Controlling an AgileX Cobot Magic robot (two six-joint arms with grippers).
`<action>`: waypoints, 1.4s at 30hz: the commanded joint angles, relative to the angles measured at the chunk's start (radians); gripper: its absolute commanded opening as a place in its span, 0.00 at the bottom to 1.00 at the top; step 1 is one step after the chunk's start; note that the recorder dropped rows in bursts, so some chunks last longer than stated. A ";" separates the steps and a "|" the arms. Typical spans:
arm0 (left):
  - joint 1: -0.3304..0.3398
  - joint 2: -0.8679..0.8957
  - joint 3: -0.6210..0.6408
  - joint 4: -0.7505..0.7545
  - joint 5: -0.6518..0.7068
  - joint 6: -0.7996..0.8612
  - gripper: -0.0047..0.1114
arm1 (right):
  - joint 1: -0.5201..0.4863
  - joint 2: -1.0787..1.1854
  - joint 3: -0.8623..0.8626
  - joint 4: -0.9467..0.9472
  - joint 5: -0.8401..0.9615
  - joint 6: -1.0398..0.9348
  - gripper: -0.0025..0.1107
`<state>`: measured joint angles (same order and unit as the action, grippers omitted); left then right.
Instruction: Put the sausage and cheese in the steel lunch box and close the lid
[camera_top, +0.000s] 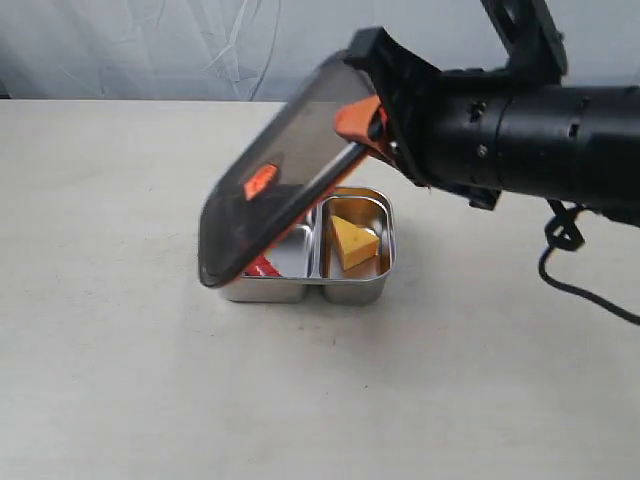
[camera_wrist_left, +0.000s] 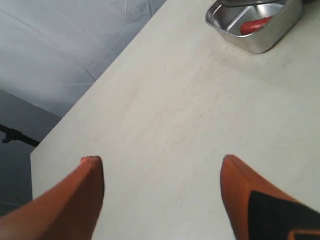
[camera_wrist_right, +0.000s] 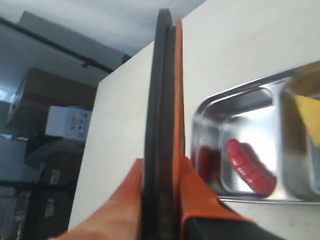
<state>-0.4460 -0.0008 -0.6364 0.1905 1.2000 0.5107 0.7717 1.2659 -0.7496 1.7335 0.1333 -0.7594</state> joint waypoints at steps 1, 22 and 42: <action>-0.006 0.001 -0.005 -0.020 -0.034 -0.044 0.58 | -0.004 -0.053 0.051 0.011 -0.123 0.028 0.01; -0.006 0.001 -0.005 -0.036 -0.004 -0.062 0.58 | -0.004 -0.064 -0.097 -0.240 -0.085 0.014 0.02; -0.006 0.001 -0.005 -0.035 -0.004 -0.062 0.58 | -0.004 -0.133 -0.023 0.011 0.141 -0.258 0.02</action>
<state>-0.4460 -0.0008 -0.6364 0.1637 1.2000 0.4609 0.7717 1.1669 -0.8041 1.6948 0.2720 -0.8916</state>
